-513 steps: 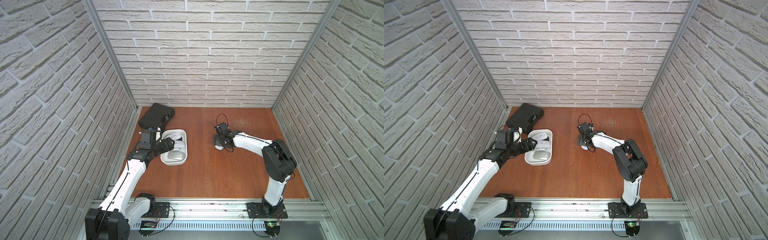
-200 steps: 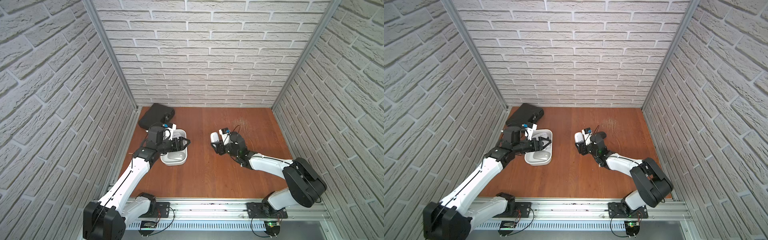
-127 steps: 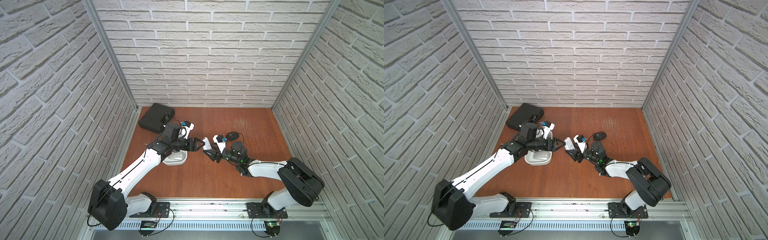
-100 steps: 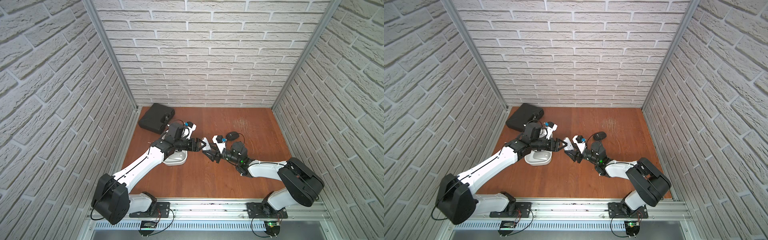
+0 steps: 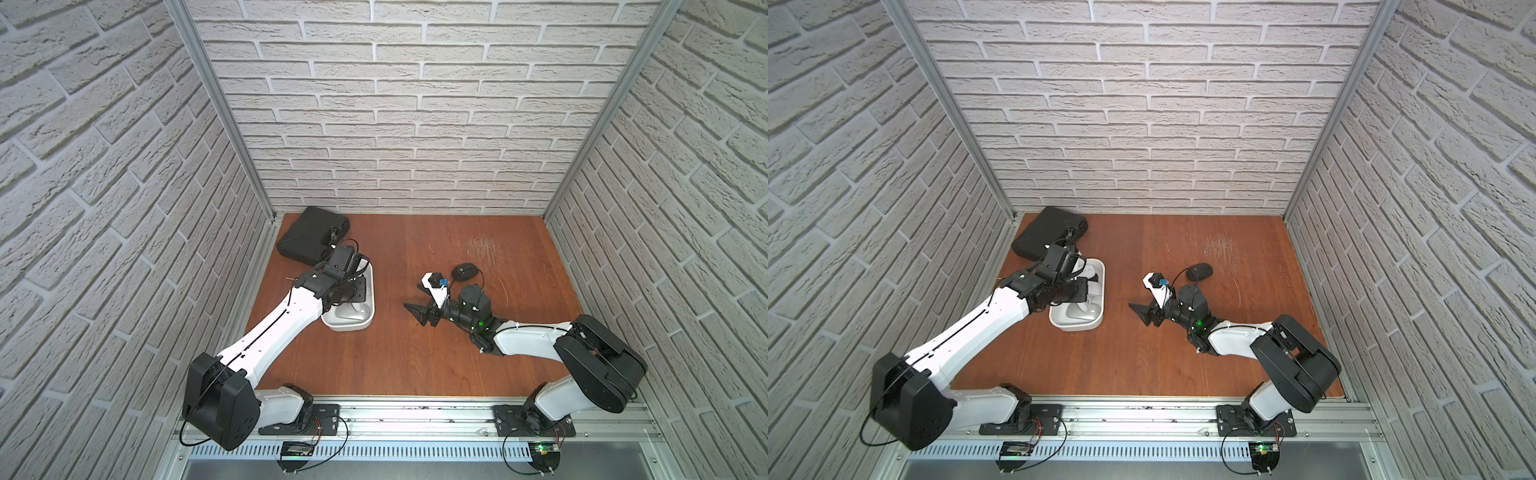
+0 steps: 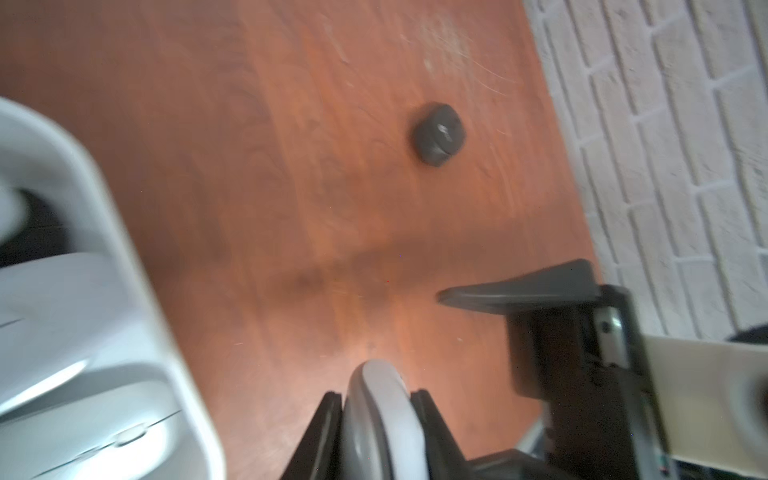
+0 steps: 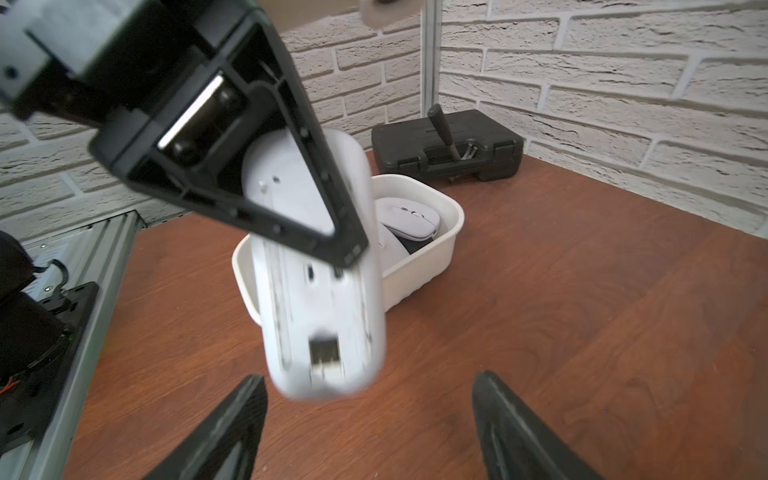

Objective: Put the mouse in the storage box
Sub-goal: Place the mouse in the storage box.

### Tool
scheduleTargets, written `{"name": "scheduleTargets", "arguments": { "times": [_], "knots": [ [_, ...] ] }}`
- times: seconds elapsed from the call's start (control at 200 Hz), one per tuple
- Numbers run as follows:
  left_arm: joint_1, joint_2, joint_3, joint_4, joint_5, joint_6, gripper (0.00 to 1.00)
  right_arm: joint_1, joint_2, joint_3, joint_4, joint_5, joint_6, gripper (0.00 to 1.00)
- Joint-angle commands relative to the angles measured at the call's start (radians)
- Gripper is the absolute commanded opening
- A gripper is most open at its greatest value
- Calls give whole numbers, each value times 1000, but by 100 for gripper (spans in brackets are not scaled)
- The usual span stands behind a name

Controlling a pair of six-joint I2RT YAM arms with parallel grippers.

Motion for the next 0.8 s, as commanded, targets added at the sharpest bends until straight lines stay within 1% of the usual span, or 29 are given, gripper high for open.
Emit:
{"name": "scheduleTargets", "arguments": {
  "times": [0.0,0.105,0.185,0.24,0.315,0.365,0.455,0.53,0.605,0.685,0.795],
  "knots": [
    [-8,10,15,12,-13,2,42,9,0,21,35,-3,-19,44],
    [-8,4,11,7,-16,2,28,10,-2,21,31,6,-22,44],
    [-8,-2,11,6,-17,3,21,11,-4,23,25,7,-26,45],
    [-8,-2,11,1,-20,7,12,12,-3,24,21,5,-25,45],
    [-7,0,13,-7,-25,10,5,12,-3,27,15,3,-26,46],
    [-7,-5,11,-9,-29,9,1,13,-3,28,11,3,-25,51],
    [0,-19,8,-26,-55,7,0,12,-6,25,2,24,-19,68],
    [19,-44,5,-63,-97,10,0,12,-10,23,-4,49,-15,76],
    [57,-79,4,-133,-156,19,0,12,-20,17,-12,97,-10,80],
    [107,-118,8,-232,-255,30,0,13,-32,9,-21,140,-15,81],
    [128,-145,37,-408,-529,74,0,9,-38,7,-33,166,-19,82]
  ]
}}
